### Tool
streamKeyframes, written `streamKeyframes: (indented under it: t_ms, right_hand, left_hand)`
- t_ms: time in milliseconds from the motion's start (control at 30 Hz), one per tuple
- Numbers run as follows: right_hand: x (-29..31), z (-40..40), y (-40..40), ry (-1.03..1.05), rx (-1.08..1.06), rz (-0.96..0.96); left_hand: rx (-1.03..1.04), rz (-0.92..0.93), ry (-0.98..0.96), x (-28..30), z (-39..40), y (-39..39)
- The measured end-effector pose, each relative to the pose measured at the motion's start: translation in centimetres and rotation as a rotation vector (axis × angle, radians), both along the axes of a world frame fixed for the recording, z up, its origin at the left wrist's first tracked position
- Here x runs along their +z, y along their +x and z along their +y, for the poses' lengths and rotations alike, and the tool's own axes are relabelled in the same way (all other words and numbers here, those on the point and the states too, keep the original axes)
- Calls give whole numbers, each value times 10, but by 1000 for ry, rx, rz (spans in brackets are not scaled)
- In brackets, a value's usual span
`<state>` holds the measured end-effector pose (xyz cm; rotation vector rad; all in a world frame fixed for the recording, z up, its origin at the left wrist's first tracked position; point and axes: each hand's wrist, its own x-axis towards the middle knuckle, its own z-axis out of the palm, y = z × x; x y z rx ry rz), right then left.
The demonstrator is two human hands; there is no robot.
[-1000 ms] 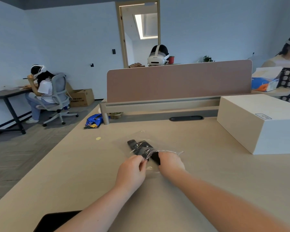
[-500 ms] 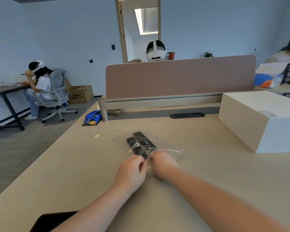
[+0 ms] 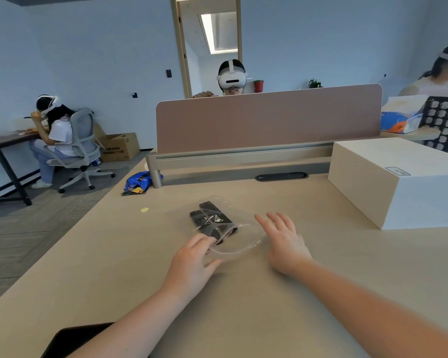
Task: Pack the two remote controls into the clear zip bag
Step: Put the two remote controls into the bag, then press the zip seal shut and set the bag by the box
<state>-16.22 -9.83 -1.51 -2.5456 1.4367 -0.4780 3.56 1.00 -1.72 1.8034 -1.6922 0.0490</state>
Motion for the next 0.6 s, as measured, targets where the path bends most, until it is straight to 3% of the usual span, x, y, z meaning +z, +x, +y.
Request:
streamKeyframes:
  t_ms: [133, 300, 600]
  right_hand:
    - [-11, -9, 0, -134, 96, 23]
    - [-3, -14, -8, -475, 155, 46]
    - [8, 9, -13, -569, 232, 148]
  left_hand:
    - [13, -250, -106, 0, 7, 2]
    - [12, -536, -96, 3, 9, 8]
    - [-51, -570, -44, -12, 11, 5]
